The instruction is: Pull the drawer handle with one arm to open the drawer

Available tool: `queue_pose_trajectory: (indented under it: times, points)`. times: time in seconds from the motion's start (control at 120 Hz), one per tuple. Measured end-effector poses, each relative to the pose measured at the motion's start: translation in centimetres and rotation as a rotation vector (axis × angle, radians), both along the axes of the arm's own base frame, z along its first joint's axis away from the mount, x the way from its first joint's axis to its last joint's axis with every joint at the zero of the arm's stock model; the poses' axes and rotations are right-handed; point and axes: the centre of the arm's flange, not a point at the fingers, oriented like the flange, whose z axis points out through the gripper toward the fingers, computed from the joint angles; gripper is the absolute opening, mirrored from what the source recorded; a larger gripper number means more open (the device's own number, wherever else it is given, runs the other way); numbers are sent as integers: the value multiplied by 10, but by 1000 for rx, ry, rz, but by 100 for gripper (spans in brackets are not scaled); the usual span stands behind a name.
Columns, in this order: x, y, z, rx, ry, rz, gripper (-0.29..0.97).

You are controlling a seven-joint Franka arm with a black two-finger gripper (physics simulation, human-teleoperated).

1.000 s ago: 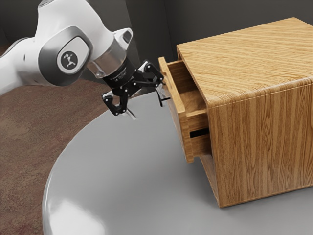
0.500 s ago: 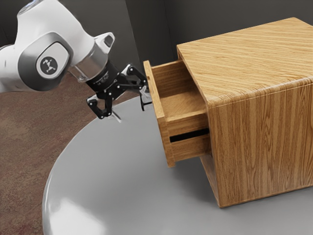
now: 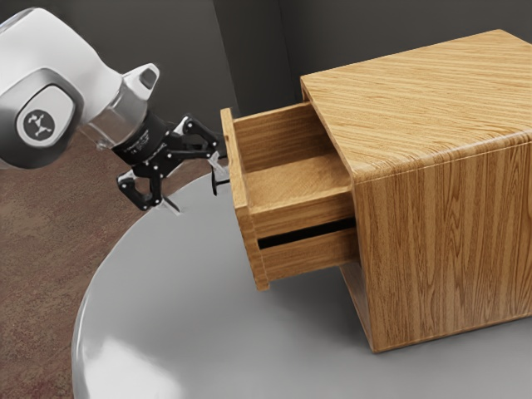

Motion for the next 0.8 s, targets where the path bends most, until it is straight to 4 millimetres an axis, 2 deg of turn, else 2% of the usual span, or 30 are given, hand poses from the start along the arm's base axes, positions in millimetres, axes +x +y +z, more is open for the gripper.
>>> queue_pose_trajectory:
  times: [0.217,0.417,0.542,0.583,0.625,0.675,0.8]
  points:
    - [-18,23,-2,-12,-9,12,68]
    - [-49,47,2,-32,-39,12,68]
    - [-64,63,12,-28,-53,19,68]
    - [-66,63,26,-12,-54,16,68]
    - [-64,59,54,16,-44,5,68]
    - [-55,46,79,62,5,-6,68]
    - [-40,-4,99,161,164,-52,68]
